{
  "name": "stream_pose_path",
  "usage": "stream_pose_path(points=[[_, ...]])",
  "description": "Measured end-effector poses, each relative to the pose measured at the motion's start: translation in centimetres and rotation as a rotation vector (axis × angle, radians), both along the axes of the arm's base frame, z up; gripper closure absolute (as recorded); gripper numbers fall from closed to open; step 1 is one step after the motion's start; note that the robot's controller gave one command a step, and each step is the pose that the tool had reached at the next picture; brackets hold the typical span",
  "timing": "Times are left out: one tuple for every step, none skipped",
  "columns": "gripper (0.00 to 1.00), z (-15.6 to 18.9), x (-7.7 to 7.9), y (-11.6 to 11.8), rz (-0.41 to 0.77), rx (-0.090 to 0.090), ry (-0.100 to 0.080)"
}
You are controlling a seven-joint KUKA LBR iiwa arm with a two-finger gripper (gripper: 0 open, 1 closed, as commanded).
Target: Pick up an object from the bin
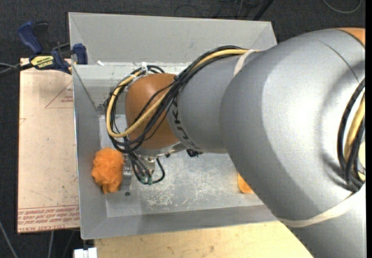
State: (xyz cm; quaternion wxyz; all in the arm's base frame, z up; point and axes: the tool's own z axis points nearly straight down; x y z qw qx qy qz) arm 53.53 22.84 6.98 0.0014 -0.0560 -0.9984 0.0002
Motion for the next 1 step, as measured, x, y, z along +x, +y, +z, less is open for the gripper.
stream_pose_path(points=[[1.00, 0.00, -0.41, 0.35, 0.052, -0.002, -0.001]])
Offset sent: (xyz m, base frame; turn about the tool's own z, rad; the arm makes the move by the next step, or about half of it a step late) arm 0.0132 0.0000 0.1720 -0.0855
